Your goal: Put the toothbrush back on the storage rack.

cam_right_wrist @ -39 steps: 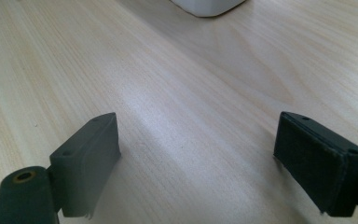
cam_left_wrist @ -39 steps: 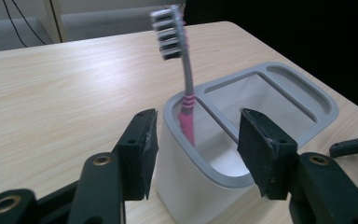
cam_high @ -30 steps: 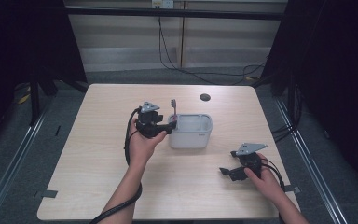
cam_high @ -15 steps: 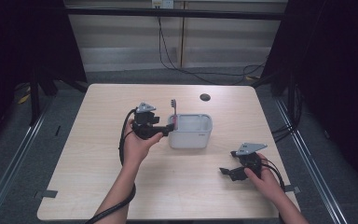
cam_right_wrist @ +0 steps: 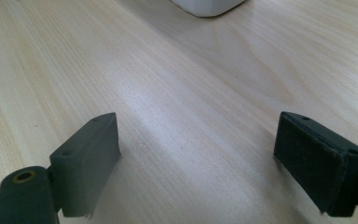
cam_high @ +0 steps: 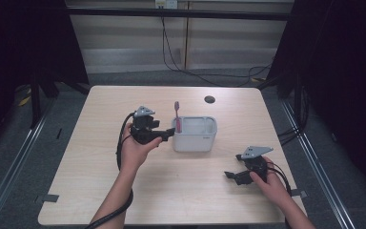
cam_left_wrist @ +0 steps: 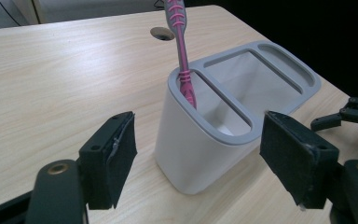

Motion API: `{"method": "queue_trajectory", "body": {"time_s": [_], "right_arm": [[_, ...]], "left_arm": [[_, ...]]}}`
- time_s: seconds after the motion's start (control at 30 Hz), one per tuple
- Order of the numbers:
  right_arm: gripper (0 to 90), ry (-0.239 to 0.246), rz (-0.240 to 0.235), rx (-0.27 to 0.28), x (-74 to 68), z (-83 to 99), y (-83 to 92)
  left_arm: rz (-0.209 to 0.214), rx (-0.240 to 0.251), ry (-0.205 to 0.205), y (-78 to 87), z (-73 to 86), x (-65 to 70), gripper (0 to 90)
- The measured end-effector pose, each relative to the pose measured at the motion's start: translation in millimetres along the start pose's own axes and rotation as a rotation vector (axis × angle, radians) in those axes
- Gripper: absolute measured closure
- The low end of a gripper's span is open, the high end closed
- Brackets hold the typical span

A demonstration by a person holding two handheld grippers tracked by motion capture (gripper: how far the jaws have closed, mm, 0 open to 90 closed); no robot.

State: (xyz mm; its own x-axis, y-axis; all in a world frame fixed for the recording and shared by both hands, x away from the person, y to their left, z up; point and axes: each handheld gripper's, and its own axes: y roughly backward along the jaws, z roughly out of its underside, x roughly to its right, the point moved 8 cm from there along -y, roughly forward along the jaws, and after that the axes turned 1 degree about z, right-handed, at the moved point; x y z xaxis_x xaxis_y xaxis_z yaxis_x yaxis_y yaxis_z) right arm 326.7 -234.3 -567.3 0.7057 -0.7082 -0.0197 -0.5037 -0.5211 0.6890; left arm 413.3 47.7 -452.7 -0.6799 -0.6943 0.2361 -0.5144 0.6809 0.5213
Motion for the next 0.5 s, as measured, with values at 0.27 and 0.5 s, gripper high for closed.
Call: {"method": "queue_trajectory", "body": {"time_s": [0.27, 0.5], "right_arm": [[13.5, 0.000, 0.000, 0.000, 0.0, 0.0, 0.0], [13.5, 0.000, 0.000, 0.000, 0.0, 0.0, 0.0]], "left_arm": [[0.000, -0.006, -0.010, 5.8, 4.2, -3.5, 23.5], [0.012, -0.005, -0.009, 8.5, 10.4, -6.7, 23.3]]}}
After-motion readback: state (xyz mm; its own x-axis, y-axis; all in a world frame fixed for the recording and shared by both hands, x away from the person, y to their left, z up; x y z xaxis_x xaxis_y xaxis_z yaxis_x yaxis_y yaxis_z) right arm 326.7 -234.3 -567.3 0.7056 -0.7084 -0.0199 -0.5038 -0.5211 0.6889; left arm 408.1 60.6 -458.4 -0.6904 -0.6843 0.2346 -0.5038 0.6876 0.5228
